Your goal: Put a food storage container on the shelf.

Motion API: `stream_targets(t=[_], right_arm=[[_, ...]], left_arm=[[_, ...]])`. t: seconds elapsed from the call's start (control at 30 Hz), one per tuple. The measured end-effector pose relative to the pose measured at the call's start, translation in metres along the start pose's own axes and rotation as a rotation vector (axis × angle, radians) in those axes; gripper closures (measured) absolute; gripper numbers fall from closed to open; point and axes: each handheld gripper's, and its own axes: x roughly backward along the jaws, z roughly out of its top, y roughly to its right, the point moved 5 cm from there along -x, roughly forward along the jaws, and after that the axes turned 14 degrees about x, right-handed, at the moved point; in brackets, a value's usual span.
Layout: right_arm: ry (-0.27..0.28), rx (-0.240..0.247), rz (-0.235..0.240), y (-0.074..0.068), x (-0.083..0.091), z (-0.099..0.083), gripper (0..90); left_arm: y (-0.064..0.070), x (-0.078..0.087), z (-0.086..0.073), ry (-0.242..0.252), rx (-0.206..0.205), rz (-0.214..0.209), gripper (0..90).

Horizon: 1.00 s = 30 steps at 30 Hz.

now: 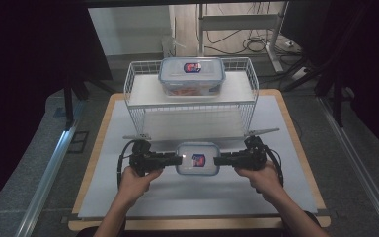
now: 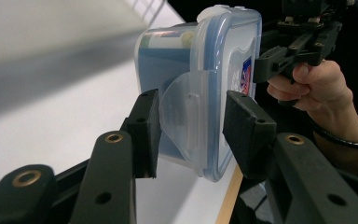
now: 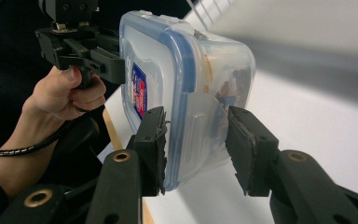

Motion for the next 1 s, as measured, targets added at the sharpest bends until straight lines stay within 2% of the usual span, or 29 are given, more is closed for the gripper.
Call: stream_targets(t=[0.2,0.57,0.7,0.87,1.0], right_arm=[[0.033,0.060,-0.006,-0.001,0.011,0.045,58.3],[0.091,0.137,-0.032,-0.001,0.031,0.134,58.2],[0.104,0.153,-0.042,0.003,0.037,0.161,58.1],[0.121,0.149,-0.043,0.012,0.041,0.186,58.0],[0.135,0.141,-0.047,0.021,0.042,0.206,57.9]], left_arm=[[0.022,0.018,0.043,0.049,-0.050,0.012,57.1],[0.057,0.045,0.122,0.107,-0.093,0.018,57.1],[0.064,0.051,0.147,0.129,-0.102,0.015,57.2],[0.067,0.054,0.173,0.156,-0.099,0.008,57.2],[0.065,0.055,0.194,0.180,-0.077,-0.009,57.3]])
